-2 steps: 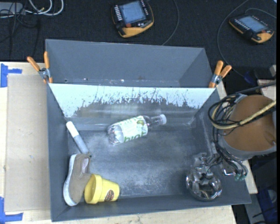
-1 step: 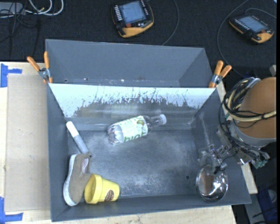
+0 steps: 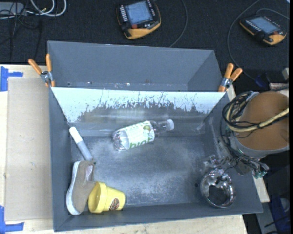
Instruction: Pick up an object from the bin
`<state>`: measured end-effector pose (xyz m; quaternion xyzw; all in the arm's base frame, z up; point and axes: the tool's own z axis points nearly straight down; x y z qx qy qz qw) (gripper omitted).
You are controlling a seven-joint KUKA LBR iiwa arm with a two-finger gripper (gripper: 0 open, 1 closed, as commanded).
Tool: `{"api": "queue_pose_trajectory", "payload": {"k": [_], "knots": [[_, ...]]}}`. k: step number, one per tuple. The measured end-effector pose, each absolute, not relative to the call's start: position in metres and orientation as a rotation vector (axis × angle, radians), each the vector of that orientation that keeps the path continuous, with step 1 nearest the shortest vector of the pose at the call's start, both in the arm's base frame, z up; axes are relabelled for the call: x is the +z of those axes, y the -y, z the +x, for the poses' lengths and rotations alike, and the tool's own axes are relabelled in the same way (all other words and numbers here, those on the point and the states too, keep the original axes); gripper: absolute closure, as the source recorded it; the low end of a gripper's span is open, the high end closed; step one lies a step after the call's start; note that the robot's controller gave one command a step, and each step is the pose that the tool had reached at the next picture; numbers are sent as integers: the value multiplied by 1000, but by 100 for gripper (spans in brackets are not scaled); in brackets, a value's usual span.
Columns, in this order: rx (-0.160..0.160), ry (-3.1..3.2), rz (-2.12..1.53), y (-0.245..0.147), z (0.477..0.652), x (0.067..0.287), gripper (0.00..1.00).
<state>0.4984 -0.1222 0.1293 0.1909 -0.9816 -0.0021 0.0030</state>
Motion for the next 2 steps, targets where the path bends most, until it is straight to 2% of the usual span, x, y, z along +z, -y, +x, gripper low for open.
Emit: {"api": "queue_pose_trajectory", "payload": {"k": [1,2], "knots": [[-7,3079,647,121,473,70,100],[-3,3084,662,120,494,208,100]]}}
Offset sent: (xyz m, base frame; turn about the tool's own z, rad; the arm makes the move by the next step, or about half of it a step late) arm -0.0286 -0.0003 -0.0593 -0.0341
